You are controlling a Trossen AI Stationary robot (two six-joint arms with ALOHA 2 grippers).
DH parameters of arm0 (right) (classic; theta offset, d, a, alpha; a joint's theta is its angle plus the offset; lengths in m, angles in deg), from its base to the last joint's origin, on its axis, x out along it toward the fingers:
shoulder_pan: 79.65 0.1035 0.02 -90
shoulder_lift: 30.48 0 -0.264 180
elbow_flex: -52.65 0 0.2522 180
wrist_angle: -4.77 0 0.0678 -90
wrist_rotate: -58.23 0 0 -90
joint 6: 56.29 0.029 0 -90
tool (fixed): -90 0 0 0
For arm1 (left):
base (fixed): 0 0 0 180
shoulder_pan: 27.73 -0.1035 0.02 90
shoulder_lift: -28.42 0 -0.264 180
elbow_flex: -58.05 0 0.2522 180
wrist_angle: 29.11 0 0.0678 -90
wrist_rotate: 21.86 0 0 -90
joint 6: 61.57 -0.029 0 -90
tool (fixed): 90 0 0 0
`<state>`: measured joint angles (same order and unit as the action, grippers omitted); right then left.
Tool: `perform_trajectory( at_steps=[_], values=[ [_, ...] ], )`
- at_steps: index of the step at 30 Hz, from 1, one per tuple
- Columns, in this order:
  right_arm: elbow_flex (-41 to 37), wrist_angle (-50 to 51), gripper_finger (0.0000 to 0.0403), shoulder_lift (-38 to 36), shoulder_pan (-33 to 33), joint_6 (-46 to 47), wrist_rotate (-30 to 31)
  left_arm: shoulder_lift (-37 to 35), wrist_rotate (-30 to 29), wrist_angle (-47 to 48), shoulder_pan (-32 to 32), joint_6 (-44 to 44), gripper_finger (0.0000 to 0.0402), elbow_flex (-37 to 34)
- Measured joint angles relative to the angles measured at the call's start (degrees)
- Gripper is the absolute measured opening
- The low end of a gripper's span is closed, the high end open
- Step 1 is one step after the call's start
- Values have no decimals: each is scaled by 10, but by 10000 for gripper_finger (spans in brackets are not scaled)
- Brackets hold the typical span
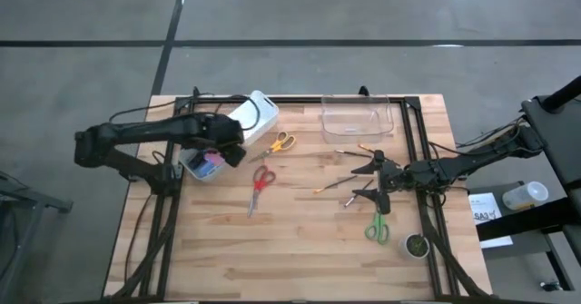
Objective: Pick & Place Paint Supplies
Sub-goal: Put the pink paint bottle into the gray bin
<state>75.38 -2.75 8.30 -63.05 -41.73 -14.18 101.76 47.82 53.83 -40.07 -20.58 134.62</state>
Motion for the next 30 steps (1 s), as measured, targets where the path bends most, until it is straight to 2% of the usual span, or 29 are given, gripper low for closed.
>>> perform_trajectory(
  at_steps=[4, 11, 16, 24, 30],
  values=[
    [0, 0, 306, 0, 0, 0, 0, -28, 10, 18, -48, 8, 191, -30],
    [0, 0, 306, 0, 0, 0, 0, -27, 55, 47, -133, 9, 191, -68],
    [0, 0, 306, 0, 0, 0, 0, -26, 59, 22, -154, 5, 191, -105],
    [0, 0, 306, 0, 0, 0, 0, -26, 70, -72, -160, -6, 191, -179],
    [0, 0, 306, 0, 0, 0, 0, -27, 93, -76, -172, 0, 207, -203]
  ],
)
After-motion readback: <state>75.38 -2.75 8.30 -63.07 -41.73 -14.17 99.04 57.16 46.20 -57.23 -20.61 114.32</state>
